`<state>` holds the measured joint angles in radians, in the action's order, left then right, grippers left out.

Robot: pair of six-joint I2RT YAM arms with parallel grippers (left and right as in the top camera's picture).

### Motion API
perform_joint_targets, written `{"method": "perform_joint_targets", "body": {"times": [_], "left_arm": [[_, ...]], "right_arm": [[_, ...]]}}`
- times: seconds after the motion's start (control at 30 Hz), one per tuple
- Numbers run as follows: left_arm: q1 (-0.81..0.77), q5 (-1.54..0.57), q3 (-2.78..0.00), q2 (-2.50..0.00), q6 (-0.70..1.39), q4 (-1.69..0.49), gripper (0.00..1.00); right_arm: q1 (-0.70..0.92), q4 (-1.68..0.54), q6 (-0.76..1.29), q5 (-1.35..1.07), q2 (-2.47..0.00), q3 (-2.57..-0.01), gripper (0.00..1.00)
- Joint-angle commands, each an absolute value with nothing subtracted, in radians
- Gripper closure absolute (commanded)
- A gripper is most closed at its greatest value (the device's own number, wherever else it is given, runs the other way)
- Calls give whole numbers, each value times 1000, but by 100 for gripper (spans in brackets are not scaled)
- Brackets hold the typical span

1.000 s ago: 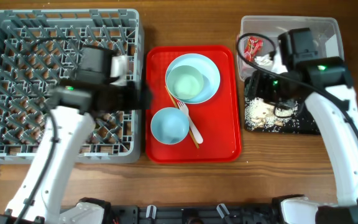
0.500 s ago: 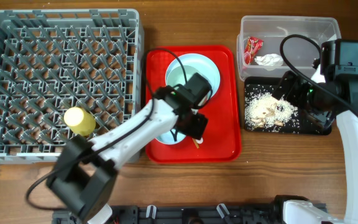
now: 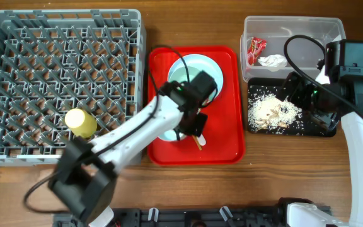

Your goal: Sort waste into correct bins and load items into the dishwasher rack

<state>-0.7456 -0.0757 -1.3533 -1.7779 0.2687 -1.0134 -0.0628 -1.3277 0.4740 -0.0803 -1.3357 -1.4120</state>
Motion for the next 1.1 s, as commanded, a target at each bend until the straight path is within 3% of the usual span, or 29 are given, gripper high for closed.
{"method": "perform_joint_targets", "body": {"times": [0.0,0.3,0.5,1.07], "left_arm": [[-634,-134,-1460,-1588,187,-1040,96],[-64,-728,-1464,-1536,-152,-1064,96],[147,-1077,-1464,-1702,-273,-1090,96],[324,-1086,-1459,-1901,-285,-1106,96]], "right_arm": [[-66,-1329,471,-59,-1332,-1405,0],[-66,-1329,463,-59,-1332,-1405,0],[-66,-1329,445,-59,-1332,-1405,0],[-66,-1329,445,-59,-1332,-1405,0]]}}
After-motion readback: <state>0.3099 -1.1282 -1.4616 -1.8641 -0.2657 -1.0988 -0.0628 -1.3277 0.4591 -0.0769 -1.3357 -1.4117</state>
